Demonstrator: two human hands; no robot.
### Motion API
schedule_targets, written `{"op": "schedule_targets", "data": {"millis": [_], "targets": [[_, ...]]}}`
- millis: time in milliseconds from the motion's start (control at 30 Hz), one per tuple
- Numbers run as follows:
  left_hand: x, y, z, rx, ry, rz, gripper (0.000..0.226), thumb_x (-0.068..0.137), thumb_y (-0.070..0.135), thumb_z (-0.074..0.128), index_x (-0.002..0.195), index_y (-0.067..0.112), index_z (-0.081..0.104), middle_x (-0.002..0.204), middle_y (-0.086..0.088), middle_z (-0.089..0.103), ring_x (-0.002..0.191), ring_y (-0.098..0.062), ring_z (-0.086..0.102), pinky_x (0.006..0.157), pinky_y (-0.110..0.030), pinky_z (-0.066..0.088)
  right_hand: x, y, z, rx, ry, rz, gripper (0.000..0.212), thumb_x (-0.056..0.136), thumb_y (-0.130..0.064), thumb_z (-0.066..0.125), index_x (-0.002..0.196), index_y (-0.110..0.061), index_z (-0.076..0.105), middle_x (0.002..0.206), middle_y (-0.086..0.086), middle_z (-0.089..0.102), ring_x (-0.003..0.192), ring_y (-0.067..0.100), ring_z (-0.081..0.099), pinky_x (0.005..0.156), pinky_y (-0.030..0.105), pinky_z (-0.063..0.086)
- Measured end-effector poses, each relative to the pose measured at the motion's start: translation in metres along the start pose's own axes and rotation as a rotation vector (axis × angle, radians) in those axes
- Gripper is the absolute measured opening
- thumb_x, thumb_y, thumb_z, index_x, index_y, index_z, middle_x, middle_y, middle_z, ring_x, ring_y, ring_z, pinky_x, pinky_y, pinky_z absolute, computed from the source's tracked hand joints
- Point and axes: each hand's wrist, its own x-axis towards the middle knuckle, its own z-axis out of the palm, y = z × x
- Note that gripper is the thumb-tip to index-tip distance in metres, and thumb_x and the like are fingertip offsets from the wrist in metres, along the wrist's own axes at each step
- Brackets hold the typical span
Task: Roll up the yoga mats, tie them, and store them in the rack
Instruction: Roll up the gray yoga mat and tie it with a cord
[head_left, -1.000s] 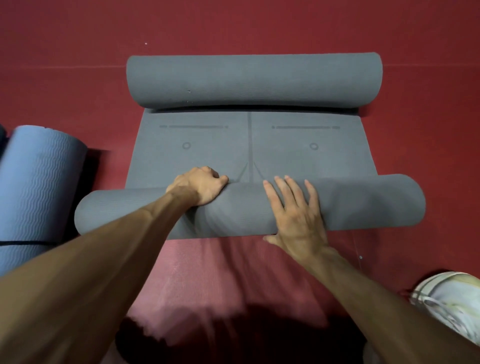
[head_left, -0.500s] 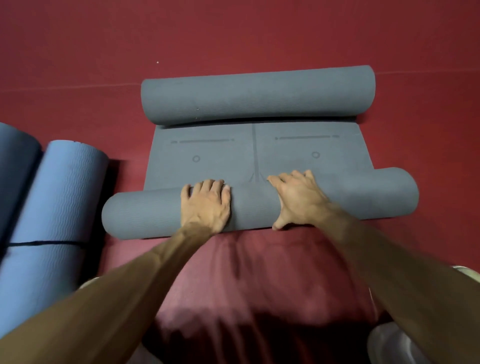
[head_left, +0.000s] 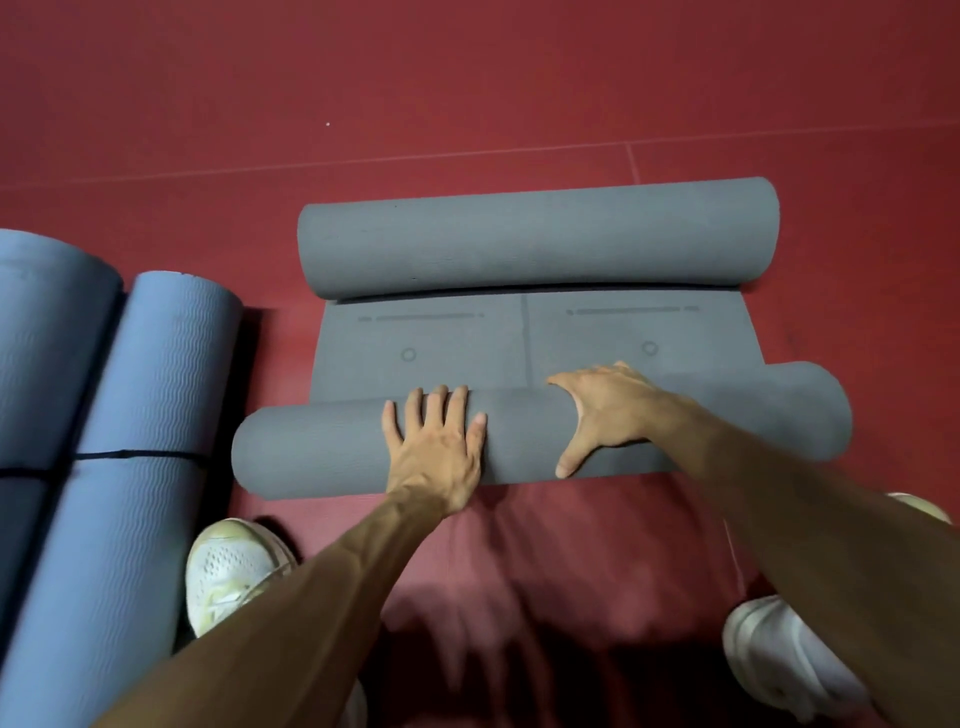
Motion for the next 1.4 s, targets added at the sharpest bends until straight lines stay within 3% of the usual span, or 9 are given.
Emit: {"op": "schedule_targets", "data": {"millis": [233,367,467,567,767,867,1033,1133,1400], "targets": [[0.012,-0.002,-0.002,0.052,0.022,0.03,0.053,0.099,0.048,0.017,0.146,0.026,0.029,0.142,0.004,0.038,0.134,-0.022,0.029,0.115,-0.046,0.009,-0.013,0.007,0.022,-0.086,0.234,-0.049,0.11,0.057,-0.081,0.063,0.146,-0.023,0.033,0.143,-0.005,0.045,0.13,0.017,0.041,0.109,0.035,0.025],[0.036,-0.003,-0.011,0.056,-0.034,0.039,0.046,0.1,0.049,0.019,0.138,0.031,0.036,0.133,0.004,0.045,0.126,-0.024,0.039,0.111,-0.045,0.018,-0.021,0.008,0.049,-0.104,0.582,-0.078,0.095,0.07,-0.076,0.047,0.139,-0.011,0.047,0.138,0.01,0.051,0.128,0.028,0.047,0.109,0.045,0.022],[0.061,-0.004,-0.02,0.007,-0.088,0.021,0.046,0.1,0.051,0.017,0.131,0.033,0.046,0.131,0.002,0.051,0.125,-0.026,0.043,0.108,-0.045,0.026,-0.023,0.01,0.062,-0.199,0.672,-0.05,0.1,0.065,-0.065,0.071,0.144,-0.01,0.042,0.143,0.014,0.046,0.134,0.032,0.041,0.112,0.054,0.024],[0.079,-0.003,-0.025,-0.02,-0.123,0.007,0.053,0.1,0.049,0.012,0.126,0.028,0.053,0.129,-0.003,0.056,0.123,-0.029,0.046,0.104,-0.044,0.029,-0.021,0.016,0.059,-0.223,0.685,0.003,0.11,0.055,-0.06,0.082,0.146,-0.014,0.04,0.145,0.012,0.045,0.135,0.033,0.04,0.11,0.059,0.026],[0.109,-0.002,-0.029,-0.093,-0.136,-0.068,0.059,0.101,0.04,0.013,0.116,0.011,0.062,0.128,-0.012,0.06,0.119,-0.029,0.053,0.102,-0.042,0.032,-0.005,0.042,0.046,-0.272,0.627,0.059,0.118,0.047,-0.079,0.071,0.147,-0.029,0.035,0.145,0.01,0.044,0.136,0.037,0.038,0.11,0.06,0.024],[0.119,-0.003,-0.033,-0.108,-0.158,-0.063,0.061,0.101,0.043,0.012,0.118,0.01,0.061,0.129,-0.015,0.059,0.12,-0.032,0.052,0.102,-0.042,0.033,0.006,0.042,0.037,-0.259,0.564,0.117,0.13,0.031,-0.081,0.074,0.145,-0.03,0.038,0.14,0.015,0.047,0.131,0.039,0.042,0.108,0.06,0.026],[0.118,-0.004,-0.036,-0.121,-0.115,0.003,0.057,0.1,0.048,0.014,0.111,0.018,0.062,0.121,-0.016,0.063,0.114,-0.035,0.055,0.094,-0.042,0.037,0.011,0.049,0.019,-0.319,0.47,0.07,0.136,0.025,-0.081,0.073,0.145,-0.03,0.035,0.131,0.005,0.051,0.118,0.027,0.05,0.1,0.056,0.031],[0.109,-0.006,-0.037,-0.119,-0.094,0.049,0.049,0.099,0.05,0.021,0.112,0.024,0.06,0.115,-0.014,0.066,0.11,-0.034,0.058,0.091,-0.042,0.039,0.009,0.051,0.019,-0.345,0.453,0.063,0.131,0.029,-0.073,0.079,0.145,-0.032,0.033,0.132,0.004,0.05,0.117,0.025,0.049,0.099,0.055,0.031],[0.067,-0.01,-0.027,-0.148,-0.023,0.088,0.045,0.102,0.041,0.022,0.134,0.032,0.051,0.13,-0.001,0.057,0.122,-0.023,0.051,0.112,-0.052,0.02,-0.001,0.044,0.003,-0.265,0.297,0.037,0.118,0.048,-0.064,0.08,0.146,-0.037,0.02,0.138,-0.004,0.04,0.127,0.02,0.037,0.103,0.05,0.025]]}}
